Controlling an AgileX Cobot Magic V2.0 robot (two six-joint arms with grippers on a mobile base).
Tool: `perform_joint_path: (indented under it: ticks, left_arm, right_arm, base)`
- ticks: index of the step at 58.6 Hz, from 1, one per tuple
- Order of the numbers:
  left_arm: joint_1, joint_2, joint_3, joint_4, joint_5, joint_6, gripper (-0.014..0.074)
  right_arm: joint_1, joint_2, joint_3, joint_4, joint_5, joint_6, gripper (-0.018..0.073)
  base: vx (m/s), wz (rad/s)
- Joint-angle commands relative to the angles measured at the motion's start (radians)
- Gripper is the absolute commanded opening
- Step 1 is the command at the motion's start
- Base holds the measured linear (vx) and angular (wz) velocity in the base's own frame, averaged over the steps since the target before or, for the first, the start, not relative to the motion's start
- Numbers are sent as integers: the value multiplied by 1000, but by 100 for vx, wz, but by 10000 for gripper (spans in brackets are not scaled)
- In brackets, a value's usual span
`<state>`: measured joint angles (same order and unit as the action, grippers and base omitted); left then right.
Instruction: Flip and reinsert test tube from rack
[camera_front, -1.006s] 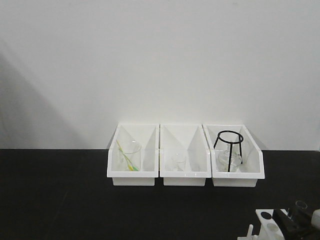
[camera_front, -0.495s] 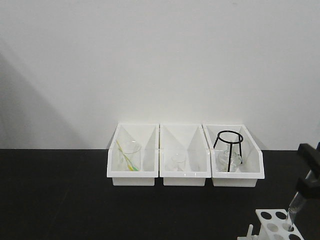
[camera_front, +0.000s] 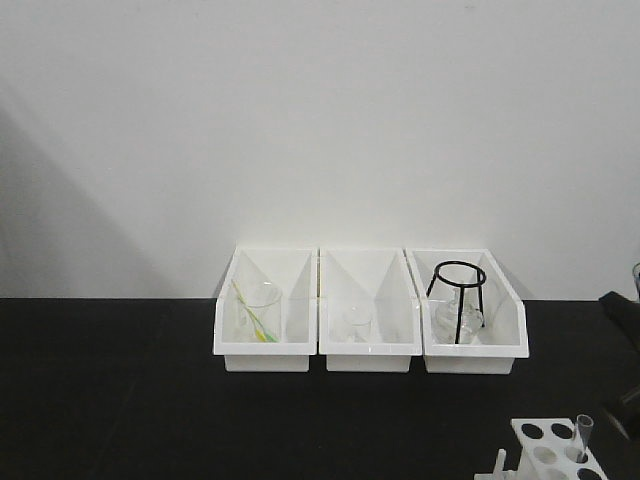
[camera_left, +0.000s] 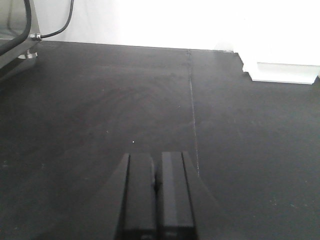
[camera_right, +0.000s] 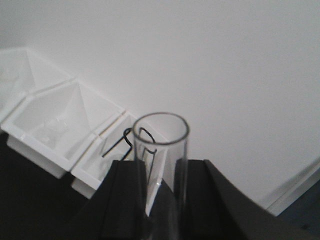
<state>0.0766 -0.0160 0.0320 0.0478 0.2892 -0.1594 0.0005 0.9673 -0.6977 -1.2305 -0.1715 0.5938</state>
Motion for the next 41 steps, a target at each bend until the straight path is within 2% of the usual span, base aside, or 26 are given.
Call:
perform_joint_path:
  ticks: [1, 11, 12, 20, 34, 41]
  left_arm:
    - [-7, -11, 0, -4, -86, 0, -6]
    - [-7, -11, 0, -4, -86, 0, -6]
    - [-7, -11, 0, -4, -86, 0, -6]
    - [-7, -11, 0, -4, -86, 0, -6]
    - [-7, -11, 0, -4, -86, 0, -6]
    - [-7, -11, 0, -4, -86, 0, -6]
  right_arm:
    - [1, -11, -39, -193, -22, -7, -8]
    - [1, -11, -39, -559, -22, -27, -8]
    - [1, -11, -39, -572, -20, -41, -8]
    - [1, -11, -39, -571, 9, -202, -7]
    - [1, -11, -39, -571, 30, -367, -6]
    - [1, -11, -39, -563, 31, -347, -6]
  base:
    - [0, 0]
    - [0, 0]
    - [0, 0]
    - [0, 0]
    - [0, 0]
    - [0, 0]
